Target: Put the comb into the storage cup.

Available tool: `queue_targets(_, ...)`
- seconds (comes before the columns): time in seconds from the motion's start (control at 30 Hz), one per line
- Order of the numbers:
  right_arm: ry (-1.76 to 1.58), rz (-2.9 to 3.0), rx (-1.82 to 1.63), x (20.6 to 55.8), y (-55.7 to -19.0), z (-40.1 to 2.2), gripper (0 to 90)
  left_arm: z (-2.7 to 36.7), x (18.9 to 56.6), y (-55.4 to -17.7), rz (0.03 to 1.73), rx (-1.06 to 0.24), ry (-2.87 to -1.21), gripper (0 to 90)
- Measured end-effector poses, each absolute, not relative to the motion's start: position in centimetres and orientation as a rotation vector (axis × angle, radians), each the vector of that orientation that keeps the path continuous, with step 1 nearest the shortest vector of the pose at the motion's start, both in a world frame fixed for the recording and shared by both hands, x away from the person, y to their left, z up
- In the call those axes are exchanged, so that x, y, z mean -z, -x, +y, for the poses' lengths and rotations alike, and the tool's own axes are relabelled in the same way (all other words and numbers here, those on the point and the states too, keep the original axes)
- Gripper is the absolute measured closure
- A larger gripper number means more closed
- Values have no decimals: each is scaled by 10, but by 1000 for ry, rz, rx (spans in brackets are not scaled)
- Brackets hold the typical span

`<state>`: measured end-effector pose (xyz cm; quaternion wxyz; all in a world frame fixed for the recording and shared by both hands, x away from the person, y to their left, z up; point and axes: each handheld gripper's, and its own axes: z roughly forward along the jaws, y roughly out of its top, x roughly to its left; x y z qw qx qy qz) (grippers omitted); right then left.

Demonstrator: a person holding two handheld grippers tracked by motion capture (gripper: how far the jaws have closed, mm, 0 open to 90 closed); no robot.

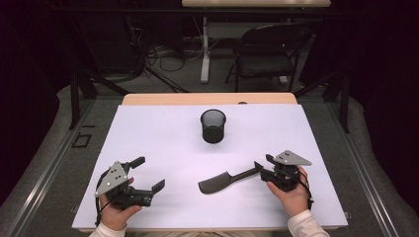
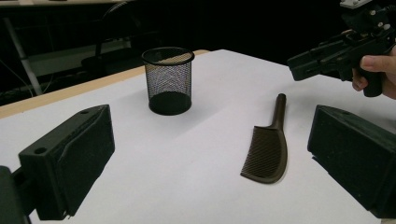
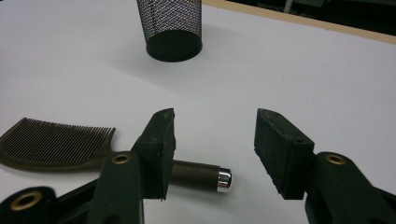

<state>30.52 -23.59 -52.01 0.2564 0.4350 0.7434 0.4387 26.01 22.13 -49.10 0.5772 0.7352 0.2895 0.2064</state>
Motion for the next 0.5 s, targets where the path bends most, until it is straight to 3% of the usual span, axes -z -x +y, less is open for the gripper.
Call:
queue_targets(0.33,-1278,2037,-1184,521,-310,-234,575,220,491,-261,670,-479,-1725,8)
queue_targets(0.5,-1299,2053,-1155,519,-312,-233,578,220,491,-261,672,-479,-1724,8)
